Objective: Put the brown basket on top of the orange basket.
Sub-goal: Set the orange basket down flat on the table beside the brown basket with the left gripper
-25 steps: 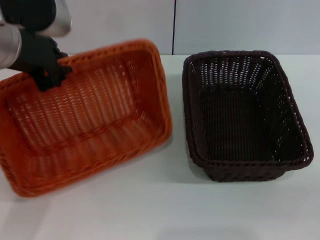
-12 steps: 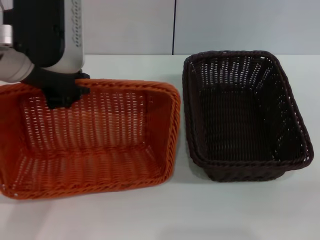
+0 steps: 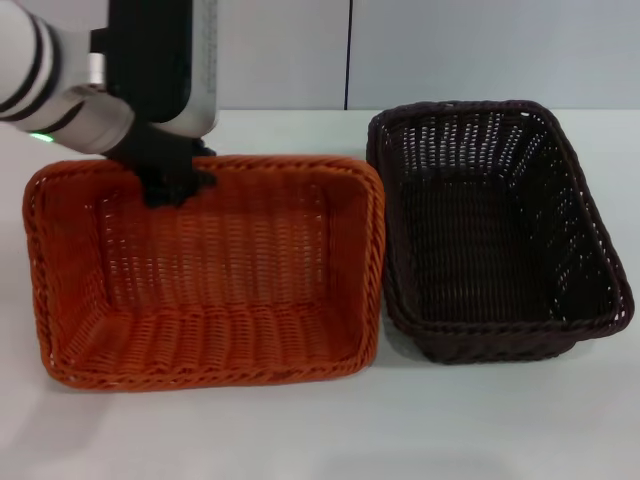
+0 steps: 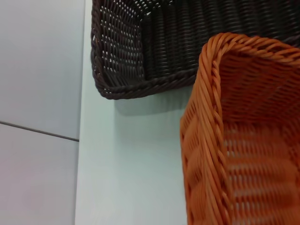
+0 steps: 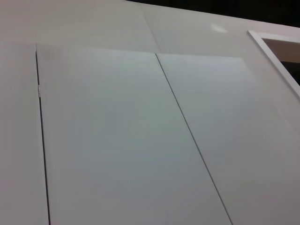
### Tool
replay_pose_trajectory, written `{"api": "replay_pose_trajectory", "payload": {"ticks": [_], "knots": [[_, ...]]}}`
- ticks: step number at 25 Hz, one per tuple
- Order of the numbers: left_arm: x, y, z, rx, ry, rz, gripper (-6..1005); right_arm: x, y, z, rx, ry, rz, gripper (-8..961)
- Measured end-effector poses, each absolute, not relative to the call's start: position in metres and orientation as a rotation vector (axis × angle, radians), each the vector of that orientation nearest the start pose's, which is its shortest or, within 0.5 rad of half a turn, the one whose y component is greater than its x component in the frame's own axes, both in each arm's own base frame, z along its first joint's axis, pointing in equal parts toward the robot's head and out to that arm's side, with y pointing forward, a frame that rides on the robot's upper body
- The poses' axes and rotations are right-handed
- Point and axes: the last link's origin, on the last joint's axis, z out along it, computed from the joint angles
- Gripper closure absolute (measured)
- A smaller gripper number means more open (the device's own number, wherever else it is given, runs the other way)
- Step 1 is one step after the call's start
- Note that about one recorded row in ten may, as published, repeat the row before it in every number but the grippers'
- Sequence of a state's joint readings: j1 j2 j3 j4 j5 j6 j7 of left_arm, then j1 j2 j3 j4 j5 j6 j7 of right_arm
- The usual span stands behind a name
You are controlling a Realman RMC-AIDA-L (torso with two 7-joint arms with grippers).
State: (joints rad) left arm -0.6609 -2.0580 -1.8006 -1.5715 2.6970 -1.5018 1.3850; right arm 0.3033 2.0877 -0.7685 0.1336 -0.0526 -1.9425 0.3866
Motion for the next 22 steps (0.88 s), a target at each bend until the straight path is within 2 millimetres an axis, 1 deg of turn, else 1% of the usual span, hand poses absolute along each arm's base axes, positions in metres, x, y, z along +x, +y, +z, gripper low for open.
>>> {"api": "replay_pose_trajectory", "payload": {"ticks": [1, 4, 7, 8, 10, 15, 21, 22], "knots": [[-0.125, 0.386, 0.051, -2.558, 0.416, 0.662, 807, 0.368, 0.201, 0.094, -0.779, 0.309, 0.959, 121], [-0.131, 0.402, 0.041, -2.551, 0.403, 0.656, 784, 0.368, 0.201, 0.094, -0.779, 0.309, 0.958, 121], [-0.131, 0.405, 0.04, -2.551, 0.398, 0.653, 762, 0.368, 0.2, 0.094, -0.779, 0.307, 0.958, 121], [-0.135, 0.416, 0.035, -2.567, 0.35, 0.647, 755, 0.368, 0.2, 0.094, -0.779, 0.307, 0.958, 121], [-0.136, 0.421, 0.032, -2.578, 0.327, 0.646, 740, 0.368, 0.201, 0.094, -0.779, 0.307, 0.959, 121], [-0.138, 0.429, 0.024, -2.568, 0.308, 0.626, 703, 0.368, 0.202, 0.094, -0.78, 0.307, 0.961, 122], [-0.134, 0.431, 0.02, -2.554, 0.331, 0.62, 658, 0.367, 0.202, 0.094, -0.789, 0.305, 0.963, 122], [-0.134, 0.431, 0.019, -2.553, 0.337, 0.624, 638, 0.367, 0.202, 0.094, -0.789, 0.305, 0.963, 122]]}}
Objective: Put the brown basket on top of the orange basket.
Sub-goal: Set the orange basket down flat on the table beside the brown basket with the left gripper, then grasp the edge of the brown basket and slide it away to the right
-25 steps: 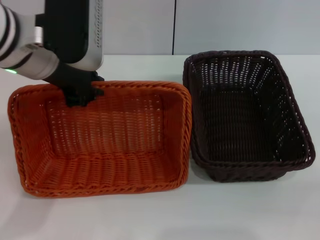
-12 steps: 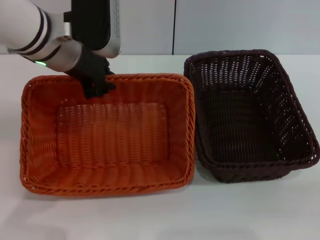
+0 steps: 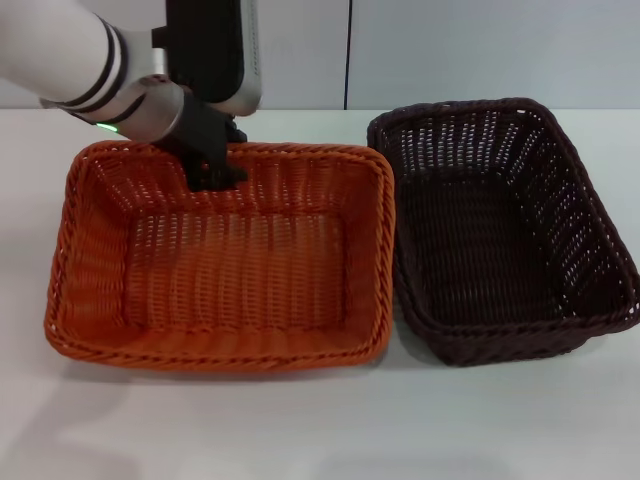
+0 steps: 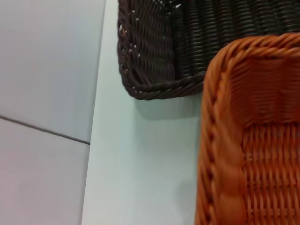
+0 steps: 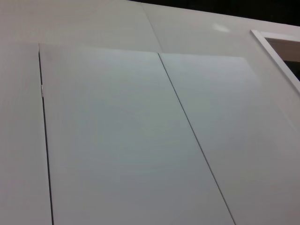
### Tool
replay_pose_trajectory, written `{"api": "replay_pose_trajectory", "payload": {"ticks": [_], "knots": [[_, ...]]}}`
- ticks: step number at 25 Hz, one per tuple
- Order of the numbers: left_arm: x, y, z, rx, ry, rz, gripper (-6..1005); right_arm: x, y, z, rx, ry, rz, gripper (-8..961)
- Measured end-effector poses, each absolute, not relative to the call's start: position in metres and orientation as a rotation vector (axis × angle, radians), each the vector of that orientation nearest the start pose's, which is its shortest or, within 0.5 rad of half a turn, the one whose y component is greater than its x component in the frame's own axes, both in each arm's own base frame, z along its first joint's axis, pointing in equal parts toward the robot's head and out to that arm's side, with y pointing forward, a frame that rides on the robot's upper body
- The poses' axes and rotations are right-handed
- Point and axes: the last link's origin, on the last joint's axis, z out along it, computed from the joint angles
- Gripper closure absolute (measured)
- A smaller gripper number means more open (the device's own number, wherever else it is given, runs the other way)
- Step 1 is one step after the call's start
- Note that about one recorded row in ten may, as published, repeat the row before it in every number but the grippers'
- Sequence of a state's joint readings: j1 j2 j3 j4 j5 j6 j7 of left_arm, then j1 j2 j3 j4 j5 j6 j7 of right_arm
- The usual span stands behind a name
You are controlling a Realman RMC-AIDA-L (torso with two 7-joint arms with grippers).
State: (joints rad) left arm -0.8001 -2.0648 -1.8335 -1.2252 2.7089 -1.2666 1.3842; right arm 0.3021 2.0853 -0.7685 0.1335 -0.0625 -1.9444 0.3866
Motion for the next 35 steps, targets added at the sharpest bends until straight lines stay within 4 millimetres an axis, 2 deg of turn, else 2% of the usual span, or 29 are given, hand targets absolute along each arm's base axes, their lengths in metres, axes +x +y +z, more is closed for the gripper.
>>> {"api": "replay_pose_trajectory", "payload": {"ticks": [5, 9, 11, 13, 14, 15, 16, 18, 21, 23, 25, 28, 29, 30, 31, 32, 33, 34, 35], "knots": [[-0.131, 0.429, 0.014, -2.539, 0.38, 0.658, 541, 0.368, 0.2, 0.094, -0.789, 0.306, 0.958, 122], [-0.127, 0.429, 0.025, -2.428, 0.39, 0.613, 462, 0.37, 0.199, 0.093, -0.789, 0.312, 0.953, 122], [-0.123, 0.429, 0.041, -2.297, 0.371, 0.503, 423, 0.37, 0.198, 0.093, -0.789, 0.318, 0.95, 122], [-0.122, 0.426, 0.061, -2.127, 0.31, 0.344, 331, 0.37, 0.197, 0.092, -0.791, 0.317, 0.951, 122], [-0.123, 0.419, 0.079, -1.954, 0.237, 0.158, 286, 0.368, 0.197, 0.092, -0.8, 0.306, 0.96, 122], [-0.123, 0.419, 0.079, -1.954, 0.237, 0.158, 240, 0.368, 0.197, 0.092, -0.8, 0.306, 0.96, 122], [-0.128, 0.413, 0.089, -1.855, 0.191, 0.049, 194, 0.366, 0.198, 0.092, -0.809, 0.295, 0.968, 122], [-0.145, 0.392, 0.102, -1.668, 0.11, -0.163, 193, 0.36, 0.2, 0.092, -0.831, 0.265, 0.993, 123], [-0.173, 0.355, 0.109, -1.461, 0.02, -0.409, 192, 0.347, 0.208, 0.095, -0.866, 0.192, 1.05, 123], [-0.203, 0.325, 0.104, -1.321, -0.073, -0.596, 193, 0.337, 0.215, 0.098, -0.892, 0.134, 1.105, 123], [-0.232, 0.299, 0.097, -1.215, -0.119, -0.699, 194, 0.325, 0.228, 0.101, -0.945, 0.083, 1.176, 123], [-0.276, 0.267, 0.081, -1.139, -0.177, -0.728, 195, 0.31, 0.252, 0.104, -1.075, 0.072, 1.301, 123], [-0.298, 0.254, 0.073, -1.116, -0.217, -0.711, 196, 0.301, 0.276, 0.108, -1.202, 0.12, 1.378, 123], [-0.298, 0.254, 0.073, -1.116, -0.217, -0.711, 196, 0.301, 0.276, 0.108, -1.202, 0.12, 1.378, 123], [-0.309, 0.247, 0.068, -1.11, -0.24, -0.7, 197, 0.29, 0.301, 0.111, -1.351, 0.17, 1.398, 123], [-0.317, 0.241, 0.065, -1.105, -0.259, -0.692, 197, 0.29, 0.301, 0.111, -1.351, 0.17, 1.398, 123], [-0.326, 0.236, 0.062, -1.1, -0.282, -0.685, 198, 0.284, 0.313, 0.112, -1.437, 0.203, 1.39, 123], [-0.333, 0.231, 0.06, -1.093, -0.304, -0.679, 198, 0.265, 0.336, 0.113, -1.625, 0.271, 1.382, 123], [-0.339, 0.226, 0.059, -1.085, -0.325, -0.674, 199, 0.265, 0.336, 0.113, -1.625, 0.271, 1.382, 123]]}}
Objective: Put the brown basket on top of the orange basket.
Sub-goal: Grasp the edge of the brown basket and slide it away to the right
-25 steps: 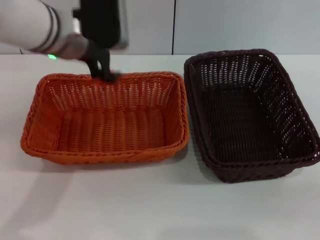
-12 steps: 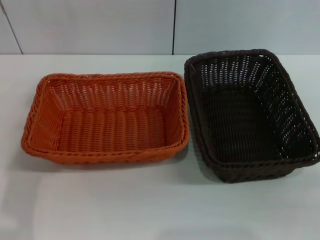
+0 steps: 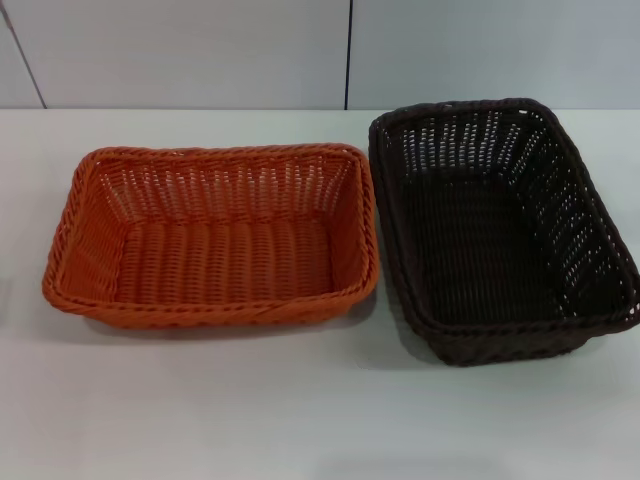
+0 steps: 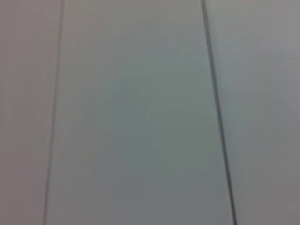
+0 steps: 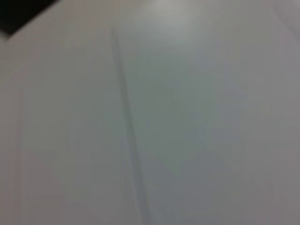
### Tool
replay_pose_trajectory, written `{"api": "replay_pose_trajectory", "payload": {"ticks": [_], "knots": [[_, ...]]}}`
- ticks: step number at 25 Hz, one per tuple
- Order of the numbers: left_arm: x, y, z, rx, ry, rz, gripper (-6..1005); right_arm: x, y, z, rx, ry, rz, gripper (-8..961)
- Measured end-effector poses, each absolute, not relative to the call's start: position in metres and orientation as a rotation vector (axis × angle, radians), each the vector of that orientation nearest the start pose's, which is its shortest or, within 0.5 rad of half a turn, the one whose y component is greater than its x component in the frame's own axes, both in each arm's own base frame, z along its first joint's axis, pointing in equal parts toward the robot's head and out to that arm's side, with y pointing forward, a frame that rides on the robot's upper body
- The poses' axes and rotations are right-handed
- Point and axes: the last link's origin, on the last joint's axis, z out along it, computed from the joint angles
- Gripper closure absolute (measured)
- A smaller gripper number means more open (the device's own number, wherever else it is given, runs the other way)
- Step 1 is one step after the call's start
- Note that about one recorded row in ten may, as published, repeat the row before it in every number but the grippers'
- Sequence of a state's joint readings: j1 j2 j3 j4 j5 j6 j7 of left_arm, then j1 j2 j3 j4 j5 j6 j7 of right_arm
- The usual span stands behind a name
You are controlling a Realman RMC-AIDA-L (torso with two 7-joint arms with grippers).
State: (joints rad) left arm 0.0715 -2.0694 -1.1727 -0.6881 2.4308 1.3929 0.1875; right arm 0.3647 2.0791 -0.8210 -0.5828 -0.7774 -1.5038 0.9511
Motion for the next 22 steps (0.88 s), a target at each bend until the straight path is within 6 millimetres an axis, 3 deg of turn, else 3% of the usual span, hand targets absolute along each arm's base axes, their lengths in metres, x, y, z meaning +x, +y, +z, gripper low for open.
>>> {"api": "replay_pose_trajectory", "payload": {"ticks": [4, 7, 8, 9, 10, 14, 19, 22], "knots": [[-0.351, 0.219, 0.058, -1.073, -0.364, -0.66, 199, 0.227, 0.371, 0.109, -1.95, 0.473, 1.207, 123], [-0.354, 0.219, 0.057, -1.072, -0.378, -0.656, 199, 0.203, 0.385, 0.104, -2.126, 0.62, 1.005, 123], [-0.356, 0.22, 0.057, -1.072, -0.38, -0.651, 199, 0.195, 0.388, 0.103, -2.179, 0.66, 0.931, 123], [-0.357, 0.22, 0.057, -1.071, -0.382, -0.648, 199, 0.182, 0.39, 0.099, -2.276, 0.747, 0.749, 123], [-0.357, 0.221, 0.057, -1.069, -0.384, -0.646, 199, 0.182, 0.39, 0.099, -2.276, 0.747, 0.749, 124], [-0.361, 0.223, 0.057, -1.066, -0.391, -0.635, 199, 0.158, 0.383, 0.094, -2.472, 0.865, 0.327, 124], [-0.366, 0.227, 0.056, -1.068, -0.412, -0.616, 199, 0.135, 0.365, 0.092, -2.728, 0.849, 0.073, 124], [-0.37, 0.23, 0.056, -1.065, -0.432, -0.605, 199, 0.128, 0.359, 0.089, -2.79, 0.822, -0.048, 124]]}}
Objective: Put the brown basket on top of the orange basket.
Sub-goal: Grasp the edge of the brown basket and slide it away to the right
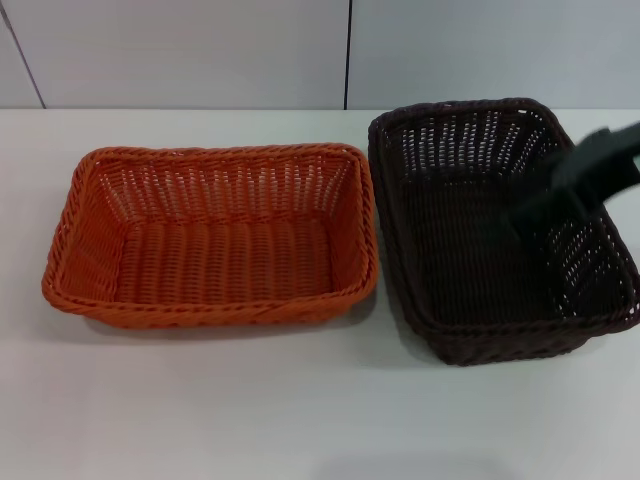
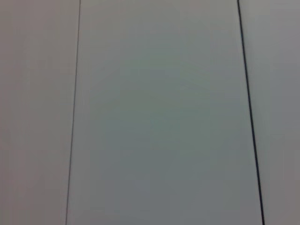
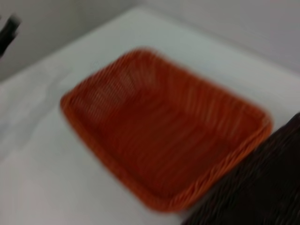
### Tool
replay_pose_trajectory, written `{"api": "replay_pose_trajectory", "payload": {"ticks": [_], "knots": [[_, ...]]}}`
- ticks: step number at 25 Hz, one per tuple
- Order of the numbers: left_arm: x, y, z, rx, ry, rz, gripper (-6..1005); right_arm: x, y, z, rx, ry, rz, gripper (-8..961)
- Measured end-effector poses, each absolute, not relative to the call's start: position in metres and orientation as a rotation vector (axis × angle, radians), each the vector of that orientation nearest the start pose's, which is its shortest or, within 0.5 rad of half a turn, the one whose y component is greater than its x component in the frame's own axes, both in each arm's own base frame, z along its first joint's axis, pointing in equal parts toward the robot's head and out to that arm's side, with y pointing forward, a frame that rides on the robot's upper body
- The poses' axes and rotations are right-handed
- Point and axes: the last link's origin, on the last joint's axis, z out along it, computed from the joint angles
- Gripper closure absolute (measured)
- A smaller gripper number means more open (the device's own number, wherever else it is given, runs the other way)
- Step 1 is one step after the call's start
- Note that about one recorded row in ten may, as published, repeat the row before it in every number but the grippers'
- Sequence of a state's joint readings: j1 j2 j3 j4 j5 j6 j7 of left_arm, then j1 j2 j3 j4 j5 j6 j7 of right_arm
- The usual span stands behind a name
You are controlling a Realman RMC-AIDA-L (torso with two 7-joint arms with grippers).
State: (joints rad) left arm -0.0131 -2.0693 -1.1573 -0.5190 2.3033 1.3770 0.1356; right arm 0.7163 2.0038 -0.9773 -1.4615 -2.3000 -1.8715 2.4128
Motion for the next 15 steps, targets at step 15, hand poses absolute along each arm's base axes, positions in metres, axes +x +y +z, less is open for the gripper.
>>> {"api": "replay_pose_trajectory", "payload": {"ticks": [15], "knots": [[-0.376, 0.232, 0.056, -1.045, -0.46, -0.586, 199, 0.115, 0.353, 0.054, -2.899, 0.707, -0.548, 123]]}}
